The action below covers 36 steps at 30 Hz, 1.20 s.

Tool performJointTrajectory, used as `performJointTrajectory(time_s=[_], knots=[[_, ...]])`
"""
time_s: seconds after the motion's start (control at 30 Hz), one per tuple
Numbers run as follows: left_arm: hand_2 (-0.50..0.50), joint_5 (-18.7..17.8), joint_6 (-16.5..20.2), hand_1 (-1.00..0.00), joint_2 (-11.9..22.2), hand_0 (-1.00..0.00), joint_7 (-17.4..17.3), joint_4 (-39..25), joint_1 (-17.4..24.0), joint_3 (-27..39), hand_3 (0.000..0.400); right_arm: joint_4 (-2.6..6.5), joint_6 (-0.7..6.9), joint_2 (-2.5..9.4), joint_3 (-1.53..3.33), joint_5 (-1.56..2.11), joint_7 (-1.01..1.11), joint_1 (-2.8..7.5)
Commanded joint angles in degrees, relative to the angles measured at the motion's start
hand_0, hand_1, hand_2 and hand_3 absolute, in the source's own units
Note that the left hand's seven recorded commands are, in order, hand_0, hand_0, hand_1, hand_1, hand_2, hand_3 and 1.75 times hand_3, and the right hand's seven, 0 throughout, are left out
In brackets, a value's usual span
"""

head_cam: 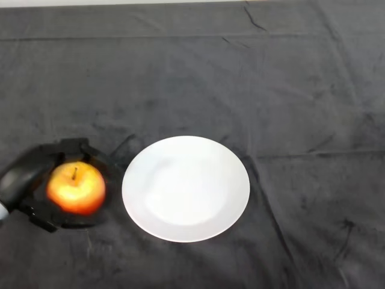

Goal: Move the apple to the plate

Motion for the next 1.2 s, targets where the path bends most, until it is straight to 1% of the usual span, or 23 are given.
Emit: performJointTrajectory(time_s=[0.03,0.17,0.27,0.33,0.43,0.6,0.8,1.2], knots=[[0.0,1.7,0.8,-1.0,1.1,-1.0,2.8,-0.9,-4.1,2.9,0.4,-1.62,-0.36,-1.17,-0.92,0.79,-0.46,-1.32],[0.0,4.8,1.7,-1.0,-2.6,-1.0,10.3,-2.6,-4.9,2.4,0.4,-1.65,-0.36,-1.15,-0.91,0.78,-0.47,-1.31],[0.0,6.9,1.9,-1.0,-5.5,-1.0,15.1,-3.4,-5.4,1.6,0.4,-1.69,-0.36,-1.14,-0.9,0.78,-0.48,-1.29],[0.0,8.0,2.0,-1.0,-7.2,-1.0,17.7,-3.9,-5.5,1.0,0.4,-1.72,-0.35,-1.13,-0.89,0.78,-0.49,-1.28],[0.0,9.1,2.4,-1.0,-9.4,-1.0,20.4,-5.2,-5.6,0.0,0.4,-1.76,-0.35,-1.11,-0.88,0.77,-0.5,-1.26],[0.0,9.6,3.3,-1.0,-11.9,-1.0,22.6,-8.1,-5.1,-1.9,0.4,-1.84,-0.34,-1.08,-0.86,0.76,-0.53,-1.23],[0.0,9.5,3.1,-1.0,-13.9,-1.0,23.9,-10.1,-4.2,-5.0,0.4,-1.95,-0.33,-1.04,-0.82,0.75,-0.57,-1.19],[0.0,8.6,2.2,-1.0,-16.1,-1.0,25.7,-8.4,-4.1,-13.9,0.4,-2.08,-0.3,-1.0,-0.78,0.74,-0.63,-1.14]])
